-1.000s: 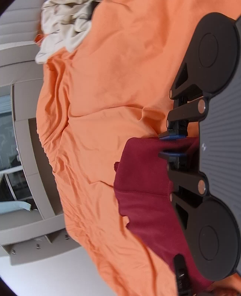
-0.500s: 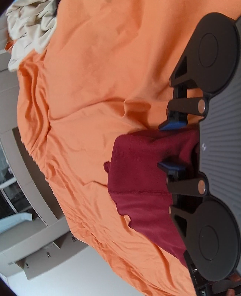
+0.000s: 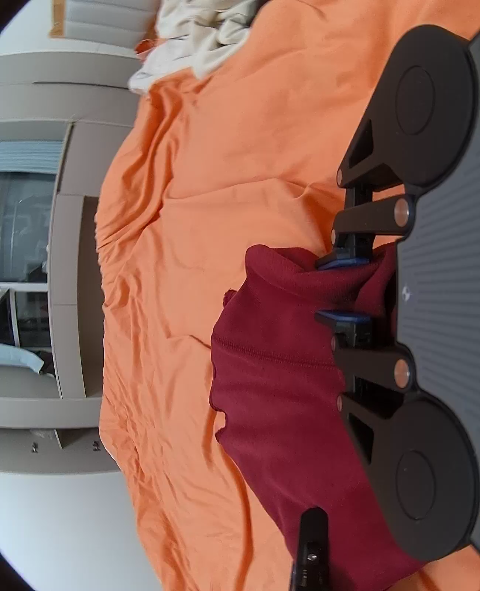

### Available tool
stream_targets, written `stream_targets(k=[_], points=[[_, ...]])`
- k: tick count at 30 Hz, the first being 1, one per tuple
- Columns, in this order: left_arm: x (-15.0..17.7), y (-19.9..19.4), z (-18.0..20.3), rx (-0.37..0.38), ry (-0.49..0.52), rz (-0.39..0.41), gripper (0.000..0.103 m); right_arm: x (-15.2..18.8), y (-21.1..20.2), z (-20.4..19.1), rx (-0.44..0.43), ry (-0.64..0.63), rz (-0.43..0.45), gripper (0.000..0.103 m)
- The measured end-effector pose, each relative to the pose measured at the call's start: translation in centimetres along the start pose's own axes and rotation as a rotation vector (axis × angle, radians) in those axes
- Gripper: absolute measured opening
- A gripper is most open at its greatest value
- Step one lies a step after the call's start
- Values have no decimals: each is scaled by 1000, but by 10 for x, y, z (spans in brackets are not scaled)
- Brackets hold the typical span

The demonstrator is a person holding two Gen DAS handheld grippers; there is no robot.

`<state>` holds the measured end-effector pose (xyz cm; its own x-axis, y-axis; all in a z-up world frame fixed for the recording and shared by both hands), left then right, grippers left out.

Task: Fold small clothes
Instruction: 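Close the right tool on an edge of the folded dark red shirt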

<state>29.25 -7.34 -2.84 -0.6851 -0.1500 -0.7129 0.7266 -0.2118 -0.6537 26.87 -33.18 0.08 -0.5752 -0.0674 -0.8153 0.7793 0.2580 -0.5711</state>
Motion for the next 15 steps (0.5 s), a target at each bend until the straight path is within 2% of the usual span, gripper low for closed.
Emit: stream_targets(k=[6, 12, 14, 15], points=[[0, 0, 0, 0, 0, 0, 103, 1, 3, 27, -49, 162, -22, 39], [0, 0, 0, 3, 0, -1, 103, 15, 8, 70, -170, 493, -47, 46], [0, 0, 0, 2, 1, 0, 103, 21, 11, 81, -208, 585, -51, 45], [0, 0, 0, 3, 0, -1, 103, 23, 11, 85, -223, 616, -51, 42]])
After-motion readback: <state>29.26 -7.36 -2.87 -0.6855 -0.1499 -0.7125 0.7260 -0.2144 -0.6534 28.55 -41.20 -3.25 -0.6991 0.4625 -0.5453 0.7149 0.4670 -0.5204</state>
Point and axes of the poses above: each gripper's, at about its wrist camera, not at the fingertips, and y roughly the way its jaws point, z to its right, x to its underside, the point moved 1 cm from there along y, roughly the way its jaws point, and after that the axes turned 8 degrees about -x, right-handed, at the moved point
